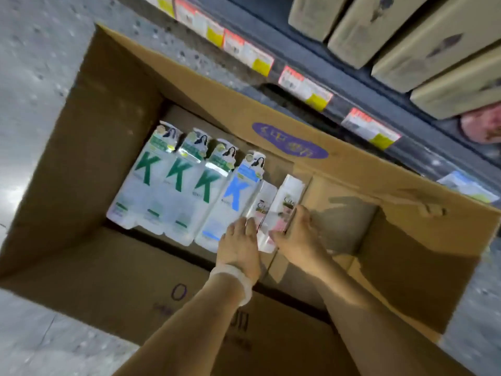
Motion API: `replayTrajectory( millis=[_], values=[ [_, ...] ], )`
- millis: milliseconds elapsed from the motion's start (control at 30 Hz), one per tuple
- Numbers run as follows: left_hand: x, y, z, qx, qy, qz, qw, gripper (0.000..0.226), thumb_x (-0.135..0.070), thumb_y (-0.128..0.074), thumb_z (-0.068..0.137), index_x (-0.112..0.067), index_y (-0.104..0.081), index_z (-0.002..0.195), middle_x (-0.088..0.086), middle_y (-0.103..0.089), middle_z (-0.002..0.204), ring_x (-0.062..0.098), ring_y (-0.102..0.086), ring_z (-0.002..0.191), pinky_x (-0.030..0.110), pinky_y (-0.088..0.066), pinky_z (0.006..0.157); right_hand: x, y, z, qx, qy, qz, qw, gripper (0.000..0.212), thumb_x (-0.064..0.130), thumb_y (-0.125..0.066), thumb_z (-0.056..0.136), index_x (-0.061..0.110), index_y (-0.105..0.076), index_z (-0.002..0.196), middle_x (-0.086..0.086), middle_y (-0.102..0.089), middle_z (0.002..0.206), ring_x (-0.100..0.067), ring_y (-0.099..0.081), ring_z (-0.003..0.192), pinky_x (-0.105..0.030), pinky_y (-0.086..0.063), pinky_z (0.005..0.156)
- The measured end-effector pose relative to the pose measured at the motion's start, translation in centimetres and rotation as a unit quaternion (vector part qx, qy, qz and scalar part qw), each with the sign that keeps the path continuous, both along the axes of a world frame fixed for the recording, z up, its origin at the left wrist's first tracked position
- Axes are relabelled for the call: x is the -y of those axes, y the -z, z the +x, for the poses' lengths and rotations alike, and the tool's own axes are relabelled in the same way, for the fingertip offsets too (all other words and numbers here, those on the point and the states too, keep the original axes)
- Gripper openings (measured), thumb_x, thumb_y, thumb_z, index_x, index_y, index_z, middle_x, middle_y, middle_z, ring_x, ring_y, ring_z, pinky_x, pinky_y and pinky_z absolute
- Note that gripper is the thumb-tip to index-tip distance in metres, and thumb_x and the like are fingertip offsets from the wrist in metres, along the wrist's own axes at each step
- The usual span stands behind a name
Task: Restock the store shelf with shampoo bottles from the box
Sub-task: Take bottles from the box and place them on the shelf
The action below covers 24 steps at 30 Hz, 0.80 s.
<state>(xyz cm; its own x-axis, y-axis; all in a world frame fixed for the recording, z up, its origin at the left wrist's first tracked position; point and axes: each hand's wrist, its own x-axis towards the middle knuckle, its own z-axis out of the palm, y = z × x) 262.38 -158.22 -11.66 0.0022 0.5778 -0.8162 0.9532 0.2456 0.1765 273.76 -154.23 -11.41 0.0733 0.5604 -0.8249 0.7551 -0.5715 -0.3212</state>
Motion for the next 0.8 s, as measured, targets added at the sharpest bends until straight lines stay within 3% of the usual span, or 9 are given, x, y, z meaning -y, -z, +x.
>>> replayTrajectory(
  millis=[67,133,233,333,433,567,667,767,800],
  values=[
    [1.1,1.8,0.8,-0.016,-0.009,0.025,1.0,0.07,-0.016,-0.041,0.092,-0.01,0.002,0.147,0.008,-0.003,0.157,0.024,-0.006,0.144,0.035,-0.011,0.116,0.5,2.4,-0.2,0.01,0.101,-0.001,0.995,0.066,0.027,-0.074,0.075,0.01,-0.039,0.129,-0.01,-0.054,0.121,-0.029,-0.058,0.108,-0.041,-0.051,0.089],
    [1.6,3.1,1.6,-0.033,-0.034,0.051,0.998,0.063,-0.01,-0.03,0.092,-0.006,0.002,0.147,0.012,-0.004,0.157,0.025,-0.01,0.143,0.036,-0.015,0.114,0.7,4.2,-0.6,0.008,0.182,-0.014,0.983,0.06,0.027,-0.075,0.07,0.01,-0.048,0.121,-0.011,-0.06,0.116,-0.03,-0.062,0.101,-0.045,-0.054,0.084],
    [1.2,4.3,2.5,-0.072,-0.095,0.128,0.985,0.055,-0.01,-0.04,0.09,0.004,-0.025,0.142,0.023,-0.039,0.142,0.033,-0.042,0.128,0.041,-0.037,0.102,0.8,6.1,-1.2,0.014,0.225,-0.015,0.974,0.07,0.03,-0.083,0.063,0.006,-0.048,0.118,-0.012,-0.06,0.116,-0.031,-0.061,0.104,-0.046,-0.053,0.087],
    [1.0,6.0,2.3,-0.052,-0.155,0.019,0.986,0.067,-0.028,-0.043,0.091,-0.002,-0.011,0.144,0.017,-0.04,0.137,0.03,-0.042,0.125,0.037,-0.034,0.101,0.5,7.1,-1.0,0.038,0.216,-0.013,0.975,0.074,0.028,-0.086,0.059,0.004,-0.048,0.117,-0.013,-0.059,0.118,-0.03,-0.06,0.107,-0.043,-0.051,0.089],
    [1.2,7.1,2.1,-0.025,-0.205,-0.016,0.978,0.065,-0.028,-0.062,0.078,-0.008,-0.026,0.129,0.012,-0.044,0.125,0.03,-0.048,0.115,0.034,-0.039,0.093,0.2,7.4,0.6,0.045,0.174,-0.021,0.983,0.067,0.029,-0.083,0.059,0.006,-0.054,0.115,-0.012,-0.061,0.116,-0.028,-0.061,0.103,-0.032,-0.051,0.083],
    [0.6,7.1,3.1,0.01,-0.361,-0.024,0.932,0.052,-0.026,-0.071,0.069,-0.012,-0.034,0.103,0.007,-0.05,0.1,0.031,-0.055,0.098,0.033,-0.041,0.078,1.0,6.9,3.8,0.115,0.138,0.033,0.983,0.063,0.023,-0.076,0.063,0.003,-0.045,0.114,-0.013,-0.053,0.118,-0.032,-0.053,0.11,-0.024,-0.033,0.073],
    [-0.3,6.0,3.7,0.058,-0.467,-0.031,0.882,0.047,-0.018,-0.068,0.072,-0.017,-0.027,0.093,-0.003,-0.048,0.076,0.02,-0.057,0.075,0.025,-0.041,0.057,1.2,6.0,5.5,0.087,0.202,0.006,0.975,0.054,0.015,-0.072,0.07,0.011,-0.04,0.113,-0.005,-0.053,0.103,-0.031,-0.058,0.103,-0.021,-0.04,0.066],
    [-0.7,3.0,4.0,0.123,-0.504,-0.048,0.853,0.046,-0.01,-0.069,0.072,-0.018,-0.03,0.096,-0.004,-0.05,0.078,0.007,-0.051,0.065,0.012,-0.037,0.033,1.3,3.2,5.9,0.046,0.224,-0.02,0.973,0.048,0.014,-0.072,0.071,0.018,-0.036,0.102,0.002,-0.051,0.092,-0.024,-0.055,0.086,-0.026,-0.04,0.068],
    [-0.8,1.5,4.0,0.138,-0.498,-0.045,0.855,0.045,-0.008,-0.069,0.072,-0.018,-0.033,0.098,-0.004,-0.052,0.08,0.009,-0.053,0.067,0.01,-0.038,0.034,1.4,1.7,5.8,0.039,0.226,-0.018,0.973,0.047,0.014,-0.072,0.07,0.02,-0.034,0.099,0.005,-0.05,0.086,-0.021,-0.052,0.082,-0.025,-0.038,0.066]
  ],
)
